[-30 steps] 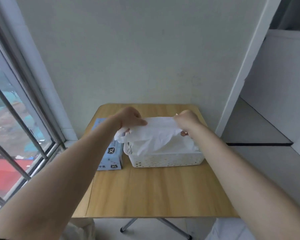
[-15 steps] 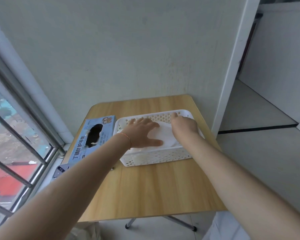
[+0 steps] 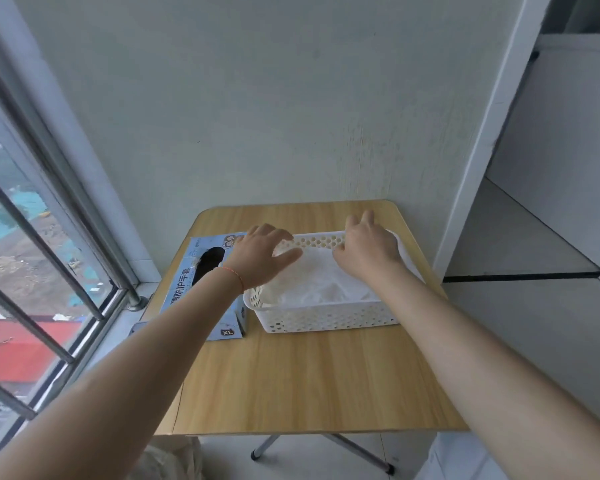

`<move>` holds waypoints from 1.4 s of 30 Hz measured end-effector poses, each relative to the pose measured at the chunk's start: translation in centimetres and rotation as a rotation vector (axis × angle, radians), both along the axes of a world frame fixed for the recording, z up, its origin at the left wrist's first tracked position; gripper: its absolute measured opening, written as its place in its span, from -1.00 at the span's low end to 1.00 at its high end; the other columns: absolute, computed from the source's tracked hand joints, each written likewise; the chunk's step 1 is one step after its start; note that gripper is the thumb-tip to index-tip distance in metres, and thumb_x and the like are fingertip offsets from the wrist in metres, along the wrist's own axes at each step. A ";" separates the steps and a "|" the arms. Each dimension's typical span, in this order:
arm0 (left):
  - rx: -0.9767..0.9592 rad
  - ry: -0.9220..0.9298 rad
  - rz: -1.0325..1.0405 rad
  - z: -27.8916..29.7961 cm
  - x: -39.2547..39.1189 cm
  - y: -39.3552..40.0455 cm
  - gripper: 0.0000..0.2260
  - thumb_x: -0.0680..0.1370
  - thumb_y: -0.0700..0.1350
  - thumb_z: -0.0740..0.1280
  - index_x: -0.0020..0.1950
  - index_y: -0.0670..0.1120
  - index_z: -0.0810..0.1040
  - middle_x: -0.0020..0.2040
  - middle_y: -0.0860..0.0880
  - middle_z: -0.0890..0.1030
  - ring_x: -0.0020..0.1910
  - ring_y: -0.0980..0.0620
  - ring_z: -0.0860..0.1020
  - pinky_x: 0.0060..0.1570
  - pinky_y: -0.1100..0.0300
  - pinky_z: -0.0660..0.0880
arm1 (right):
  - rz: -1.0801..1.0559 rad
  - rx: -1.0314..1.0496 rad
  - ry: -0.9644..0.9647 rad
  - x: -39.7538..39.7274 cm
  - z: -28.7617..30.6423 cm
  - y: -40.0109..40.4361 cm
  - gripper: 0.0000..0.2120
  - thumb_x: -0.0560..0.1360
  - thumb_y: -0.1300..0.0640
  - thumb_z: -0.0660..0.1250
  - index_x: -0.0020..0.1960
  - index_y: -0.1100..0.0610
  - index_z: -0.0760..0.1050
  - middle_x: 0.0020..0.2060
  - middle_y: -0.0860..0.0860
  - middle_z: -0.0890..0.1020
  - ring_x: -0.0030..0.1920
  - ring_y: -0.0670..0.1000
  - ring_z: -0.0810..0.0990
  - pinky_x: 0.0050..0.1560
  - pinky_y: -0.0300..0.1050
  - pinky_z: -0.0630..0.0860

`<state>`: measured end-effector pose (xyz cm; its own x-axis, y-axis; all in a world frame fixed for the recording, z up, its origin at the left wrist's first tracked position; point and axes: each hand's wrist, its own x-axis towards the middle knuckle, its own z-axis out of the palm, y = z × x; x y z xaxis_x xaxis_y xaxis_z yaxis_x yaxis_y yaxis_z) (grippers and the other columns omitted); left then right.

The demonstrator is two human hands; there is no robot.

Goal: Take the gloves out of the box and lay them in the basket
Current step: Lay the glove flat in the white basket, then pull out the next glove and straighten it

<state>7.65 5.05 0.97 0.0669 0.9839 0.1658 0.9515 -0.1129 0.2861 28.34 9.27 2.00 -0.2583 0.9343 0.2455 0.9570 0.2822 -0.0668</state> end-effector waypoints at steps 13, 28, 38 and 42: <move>-0.094 -0.422 0.318 -2.6 -13.0 -6.7 -0.33 0.47 0.31 0.33 0.48 0.01 0.32 0.49 0.00 0.30 0.46 -0.04 0.27 0.44 -0.09 0.25 | 0.479 -0.215 0.294 -17.1 -0.3 -3.0 -0.83 0.52 0.20 0.18 -0.07 0.13 0.56 -0.08 0.02 0.58 -0.08 0.07 0.55 -0.04 0.02 0.54; -0.178 -0.374 0.218 -5.4 -13.1 -8.2 0.20 0.23 0.42 0.48 0.62 0.01 -0.14 0.61 0.09 -0.02 0.59 0.02 -0.03 0.55 -0.03 0.01 | 0.366 -0.342 0.048 -22.9 -1.5 -3.5 -0.84 0.57 0.15 0.27 -0.14 0.17 0.54 -0.16 0.11 0.59 -0.12 0.14 0.58 -0.28 -0.13 0.38; -0.239 -0.429 0.260 -5.6 -13.4 -8.0 0.38 0.00 0.59 0.40 0.61 0.06 -0.17 0.62 0.11 -0.01 0.58 0.03 0.03 0.53 -0.10 0.13 | 0.438 -0.405 1.068 -22.1 4.0 -4.8 -0.92 0.57 0.16 0.28 -0.08 0.14 0.51 -0.34 0.02 0.59 -0.34 -0.03 0.56 -0.32 -0.19 0.53; -0.200 -0.451 0.252 -5.6 -13.3 -8.0 0.32 -0.03 0.60 0.40 0.58 0.09 -0.01 0.58 0.05 0.15 0.54 -0.03 0.18 0.48 -0.09 0.24 | 0.351 -0.358 1.125 -20.6 3.9 -4.4 -0.91 0.56 0.12 0.28 -0.09 0.12 0.51 -0.31 0.03 0.60 -0.35 -0.06 0.55 -0.31 -0.16 0.53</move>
<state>-5.66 -2.99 -4.60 -0.2092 0.9755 -0.0684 0.7200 0.2010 0.6643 7.71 4.82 5.89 -0.3191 0.9173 0.2384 0.1928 0.3091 -0.9313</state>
